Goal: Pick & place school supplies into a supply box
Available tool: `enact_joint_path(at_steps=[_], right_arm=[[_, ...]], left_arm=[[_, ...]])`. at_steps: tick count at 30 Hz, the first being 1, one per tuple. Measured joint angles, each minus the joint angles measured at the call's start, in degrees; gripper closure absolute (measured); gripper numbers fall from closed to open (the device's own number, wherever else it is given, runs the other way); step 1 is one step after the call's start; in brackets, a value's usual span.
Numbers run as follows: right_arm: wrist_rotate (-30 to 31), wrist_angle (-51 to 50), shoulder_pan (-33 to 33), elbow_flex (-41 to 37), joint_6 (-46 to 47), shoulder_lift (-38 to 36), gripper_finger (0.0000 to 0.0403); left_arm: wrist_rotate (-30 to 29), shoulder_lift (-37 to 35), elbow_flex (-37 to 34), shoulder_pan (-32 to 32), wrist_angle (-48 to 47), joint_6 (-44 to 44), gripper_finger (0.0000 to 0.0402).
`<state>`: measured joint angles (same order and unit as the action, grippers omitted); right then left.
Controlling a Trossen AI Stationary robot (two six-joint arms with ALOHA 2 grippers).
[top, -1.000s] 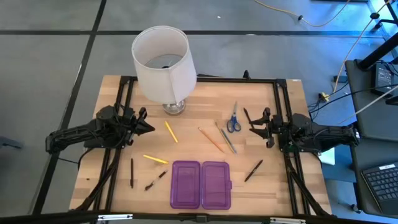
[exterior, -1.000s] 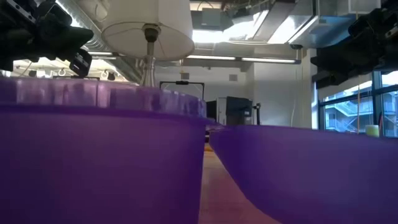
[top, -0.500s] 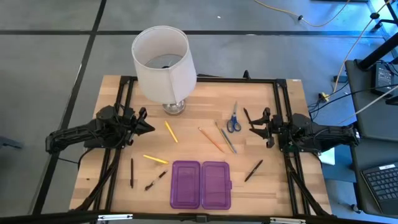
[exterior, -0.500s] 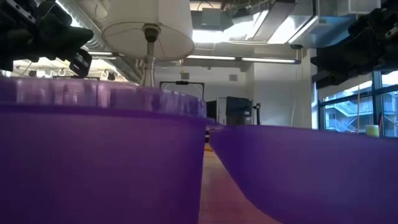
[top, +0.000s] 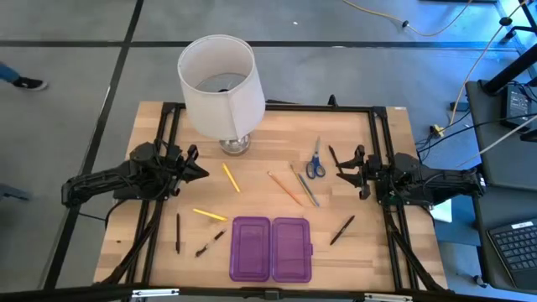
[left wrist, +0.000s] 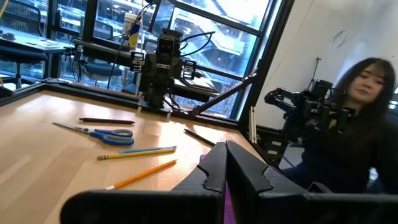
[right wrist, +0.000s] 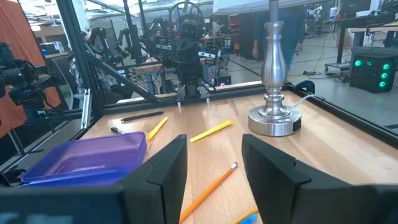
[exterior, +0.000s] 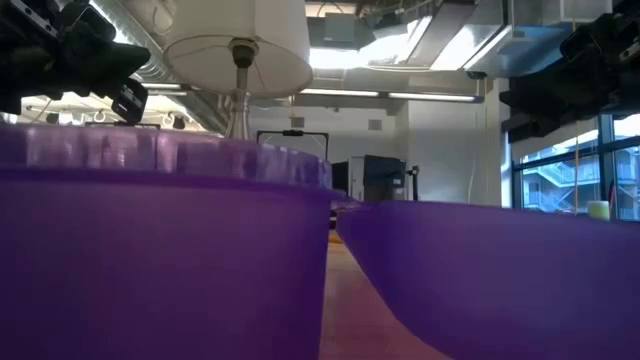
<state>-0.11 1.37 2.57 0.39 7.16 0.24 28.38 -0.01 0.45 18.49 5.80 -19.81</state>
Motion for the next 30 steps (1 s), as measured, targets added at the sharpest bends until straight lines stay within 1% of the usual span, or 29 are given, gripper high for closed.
enact_joint_path(at_steps=[23,27,30], right_arm=[[0.0,0.0,0.0,0.0,0.0,0.0,0.0244],[0.0,0.0,0.0,0.0,-0.1,0.0,0.0244],[0.0,0.0,0.0,0.0,0.0,0.0,0.0244]], left_arm=[[0.0,0.0,0.0,0.0,0.0,0.2,0.0398],[0.0,0.0,0.0,0.0,0.0,5.0,0.0398],[0.0,0.0,0.0,0.0,0.0,6.8,0.0398]])
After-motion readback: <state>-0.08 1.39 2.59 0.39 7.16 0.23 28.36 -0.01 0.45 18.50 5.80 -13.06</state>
